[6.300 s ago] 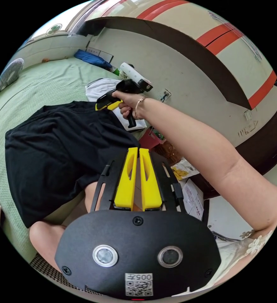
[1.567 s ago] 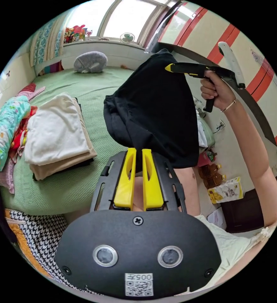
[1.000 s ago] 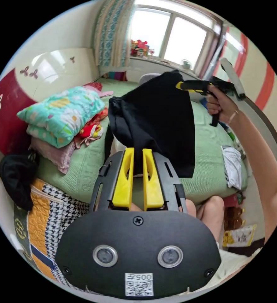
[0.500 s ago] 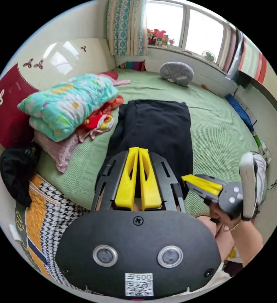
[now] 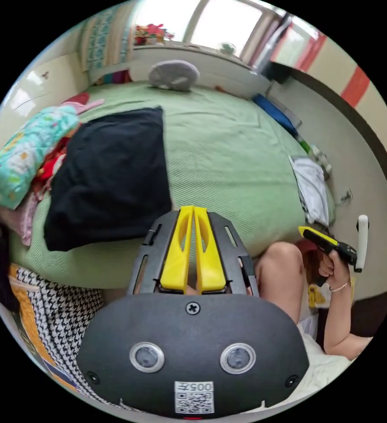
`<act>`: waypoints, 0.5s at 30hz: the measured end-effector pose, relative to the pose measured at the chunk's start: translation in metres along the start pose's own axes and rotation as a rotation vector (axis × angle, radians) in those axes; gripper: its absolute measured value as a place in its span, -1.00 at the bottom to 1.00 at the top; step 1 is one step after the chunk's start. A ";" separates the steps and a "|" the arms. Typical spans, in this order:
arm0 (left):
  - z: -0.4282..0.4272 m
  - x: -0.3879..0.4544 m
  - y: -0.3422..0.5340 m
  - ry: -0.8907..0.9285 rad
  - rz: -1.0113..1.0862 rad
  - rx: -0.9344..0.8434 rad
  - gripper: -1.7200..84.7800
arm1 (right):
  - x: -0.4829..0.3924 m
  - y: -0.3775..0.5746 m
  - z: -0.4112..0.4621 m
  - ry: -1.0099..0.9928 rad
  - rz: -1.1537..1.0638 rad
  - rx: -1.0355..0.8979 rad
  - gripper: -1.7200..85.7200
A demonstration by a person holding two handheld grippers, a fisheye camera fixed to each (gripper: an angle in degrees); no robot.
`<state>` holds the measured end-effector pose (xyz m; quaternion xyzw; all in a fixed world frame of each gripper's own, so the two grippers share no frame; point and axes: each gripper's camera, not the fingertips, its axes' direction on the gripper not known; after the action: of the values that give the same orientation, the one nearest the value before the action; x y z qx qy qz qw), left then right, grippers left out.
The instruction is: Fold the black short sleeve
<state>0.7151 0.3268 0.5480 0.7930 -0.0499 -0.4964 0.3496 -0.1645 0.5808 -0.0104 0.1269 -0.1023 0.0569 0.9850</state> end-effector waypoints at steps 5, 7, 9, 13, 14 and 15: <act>0.105 0.128 -0.030 0.051 0.169 -0.068 -0.97 | 0.088 0.048 -0.019 -0.003 0.149 0.109 -0.84; 0.135 0.162 -0.042 0.056 0.215 -0.072 -0.97 | 0.108 0.053 -0.022 0.023 0.202 0.117 -0.83; 0.168 0.191 -0.052 0.019 0.239 -0.092 -0.97 | 0.126 0.055 -0.025 0.036 0.249 0.138 -0.82; 0.239 0.235 -0.060 -0.036 0.316 -0.187 -0.97 | 0.154 0.043 -0.023 0.044 0.312 0.151 -0.81; 0.253 0.245 -0.061 -0.059 0.333 -0.213 -0.97 | 0.158 0.035 -0.021 0.054 0.311 0.153 -0.80; 0.259 0.250 -0.061 -0.070 0.341 -0.215 -0.97 | 0.159 0.031 -0.020 0.057 0.310 0.151 -0.80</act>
<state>0.6115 0.1355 0.2546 0.7133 -0.1422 -0.4599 0.5093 -0.0100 0.6294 0.0124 0.1817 -0.0881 0.2195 0.9545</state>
